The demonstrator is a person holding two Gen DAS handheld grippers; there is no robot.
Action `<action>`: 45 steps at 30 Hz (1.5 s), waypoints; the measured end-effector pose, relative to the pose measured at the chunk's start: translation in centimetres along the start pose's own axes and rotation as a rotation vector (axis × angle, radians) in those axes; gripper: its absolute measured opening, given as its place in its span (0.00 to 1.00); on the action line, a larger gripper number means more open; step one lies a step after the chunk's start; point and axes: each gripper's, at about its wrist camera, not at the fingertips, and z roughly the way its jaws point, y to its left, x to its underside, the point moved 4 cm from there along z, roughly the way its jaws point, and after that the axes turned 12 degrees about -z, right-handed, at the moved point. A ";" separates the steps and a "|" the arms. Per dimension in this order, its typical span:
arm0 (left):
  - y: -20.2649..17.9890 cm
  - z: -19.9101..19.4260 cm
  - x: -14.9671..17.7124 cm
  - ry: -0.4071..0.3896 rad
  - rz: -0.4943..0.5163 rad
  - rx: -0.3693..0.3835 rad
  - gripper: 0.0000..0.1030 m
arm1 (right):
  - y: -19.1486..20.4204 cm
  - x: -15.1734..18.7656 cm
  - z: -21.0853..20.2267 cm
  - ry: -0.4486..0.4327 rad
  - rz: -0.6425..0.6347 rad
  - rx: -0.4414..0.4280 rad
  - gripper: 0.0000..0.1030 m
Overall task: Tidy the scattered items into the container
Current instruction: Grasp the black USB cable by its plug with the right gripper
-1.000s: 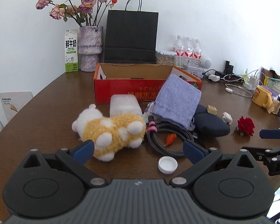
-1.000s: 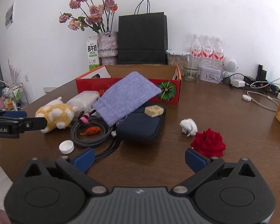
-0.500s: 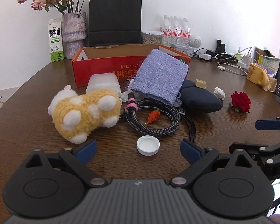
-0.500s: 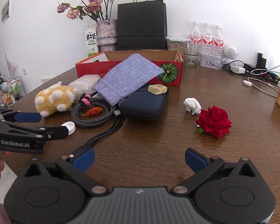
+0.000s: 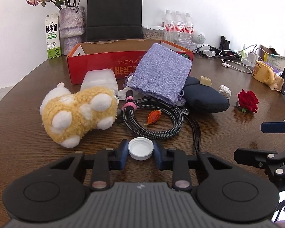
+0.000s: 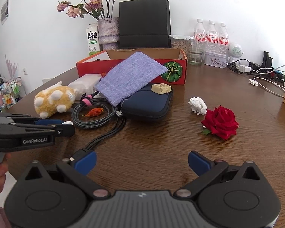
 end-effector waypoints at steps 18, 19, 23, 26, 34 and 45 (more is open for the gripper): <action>3.1 -4.3 0.6 -0.075 -0.054 -0.026 0.28 | 4.8 -1.3 0.6 -0.003 -0.073 -0.078 1.00; 3.3 -4.6 0.7 -0.079 -0.055 -0.026 0.28 | 5.3 -1.3 0.6 -0.003 -0.079 -0.077 1.00; 3.9 -5.6 1.0 -0.092 -0.065 -0.021 0.28 | 6.3 -1.5 0.8 -0.005 -0.085 -0.058 0.87; 4.3 -6.2 1.1 -0.099 -0.076 -0.015 0.28 | 6.8 -1.5 0.8 -0.013 -0.080 -0.027 0.72; 5.4 -7.2 1.9 -0.116 -0.107 0.000 0.28 | 8.8 -0.6 0.7 -0.039 -0.104 0.039 0.38; 6.3 -8.7 2.7 -0.131 -0.112 0.028 0.28 | 8.1 0.0 0.1 -0.056 -0.022 0.042 0.13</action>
